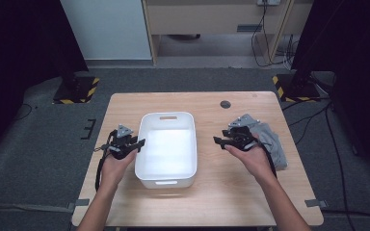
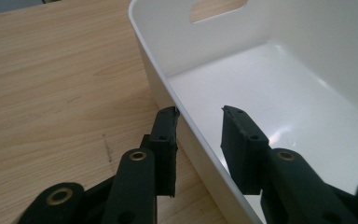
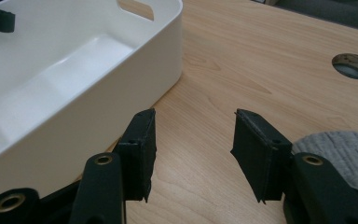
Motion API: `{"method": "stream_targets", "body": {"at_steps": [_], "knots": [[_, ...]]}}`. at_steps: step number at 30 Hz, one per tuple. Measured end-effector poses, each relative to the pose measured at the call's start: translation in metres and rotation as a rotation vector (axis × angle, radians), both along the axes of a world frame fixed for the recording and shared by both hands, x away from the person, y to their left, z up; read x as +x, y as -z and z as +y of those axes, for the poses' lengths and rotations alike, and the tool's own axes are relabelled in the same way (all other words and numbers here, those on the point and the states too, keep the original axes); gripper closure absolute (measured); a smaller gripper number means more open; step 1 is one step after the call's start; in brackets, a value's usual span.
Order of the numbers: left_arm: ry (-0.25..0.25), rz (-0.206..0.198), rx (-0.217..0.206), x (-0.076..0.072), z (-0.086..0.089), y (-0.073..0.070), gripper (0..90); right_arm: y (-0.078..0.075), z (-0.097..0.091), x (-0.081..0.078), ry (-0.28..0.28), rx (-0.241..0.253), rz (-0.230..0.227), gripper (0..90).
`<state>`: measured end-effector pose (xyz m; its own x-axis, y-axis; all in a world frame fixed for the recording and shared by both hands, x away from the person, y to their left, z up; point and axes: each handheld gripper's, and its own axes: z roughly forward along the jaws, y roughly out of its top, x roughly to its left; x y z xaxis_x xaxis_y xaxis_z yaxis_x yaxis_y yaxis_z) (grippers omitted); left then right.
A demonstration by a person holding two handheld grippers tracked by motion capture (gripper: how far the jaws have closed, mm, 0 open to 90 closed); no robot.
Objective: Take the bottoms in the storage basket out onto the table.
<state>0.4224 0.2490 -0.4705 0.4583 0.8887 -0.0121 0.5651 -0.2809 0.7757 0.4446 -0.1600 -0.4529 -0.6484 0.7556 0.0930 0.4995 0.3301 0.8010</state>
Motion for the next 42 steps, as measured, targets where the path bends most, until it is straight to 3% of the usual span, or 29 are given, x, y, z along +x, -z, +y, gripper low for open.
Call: {"method": "stream_targets", "body": {"at_steps": [7,11,16,21,28,32,38,42], "knots": [[-0.007,-0.006,0.004,-0.001,0.001,0.000,65.1,0.004,0.008,-0.001,-0.032,-0.008,0.001,49.3],[0.000,0.014,0.013,-0.001,0.000,0.000,68.1,0.006,0.011,-0.001,-0.035,-0.009,0.006,49.3],[-0.030,0.037,0.013,0.000,-0.001,-0.001,70.5,0.007,0.012,-0.002,-0.038,-0.007,0.011,49.1],[-0.067,0.054,-0.006,0.001,0.005,-0.002,74.6,0.008,0.013,-0.002,-0.038,-0.003,0.014,49.0],[-0.096,0.043,-0.016,0.001,0.015,-0.003,75.5,0.009,0.013,-0.002,-0.041,-0.006,0.013,48.9],[-0.096,0.042,-0.007,0.001,0.019,-0.003,75.6,0.009,0.014,-0.002,-0.039,-0.004,0.019,48.8],[-0.093,0.051,-0.040,0.002,0.027,-0.003,76.0,0.014,0.011,-0.003,-0.032,0.002,0.026,48.7],[-0.097,0.052,-0.031,0.002,0.034,-0.004,76.7,0.016,0.008,-0.003,-0.026,0.001,0.027,48.5]]}}
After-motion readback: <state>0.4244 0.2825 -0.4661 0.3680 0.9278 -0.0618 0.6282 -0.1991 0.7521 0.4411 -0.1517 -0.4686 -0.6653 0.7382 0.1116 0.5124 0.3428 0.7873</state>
